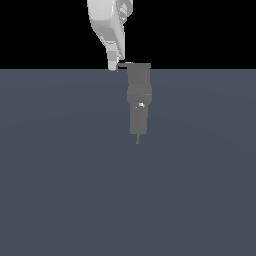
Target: Turn on the faucet by rotating a designated handle.
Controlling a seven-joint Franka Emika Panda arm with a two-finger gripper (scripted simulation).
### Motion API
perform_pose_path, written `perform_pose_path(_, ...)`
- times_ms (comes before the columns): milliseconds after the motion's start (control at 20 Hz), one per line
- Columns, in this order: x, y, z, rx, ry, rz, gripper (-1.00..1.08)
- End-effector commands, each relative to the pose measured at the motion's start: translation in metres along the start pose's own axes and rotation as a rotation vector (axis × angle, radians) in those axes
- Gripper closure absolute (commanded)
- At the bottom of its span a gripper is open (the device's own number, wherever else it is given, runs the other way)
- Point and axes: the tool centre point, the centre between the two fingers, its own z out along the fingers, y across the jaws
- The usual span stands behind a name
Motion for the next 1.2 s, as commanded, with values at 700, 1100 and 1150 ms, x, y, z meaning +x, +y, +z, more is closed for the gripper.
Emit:
perform_pose_path(700,0.112,0.005,-0.004,0.007,-0.005,0.02,1.08)
perform_pose_path(1100,0.105,-0.008,-0.001,0.0,-0.001,-0.008,1.08)
perform_pose_path(1150,0.107,-0.01,-0.001,0.001,-0.001,-0.007,1.08)
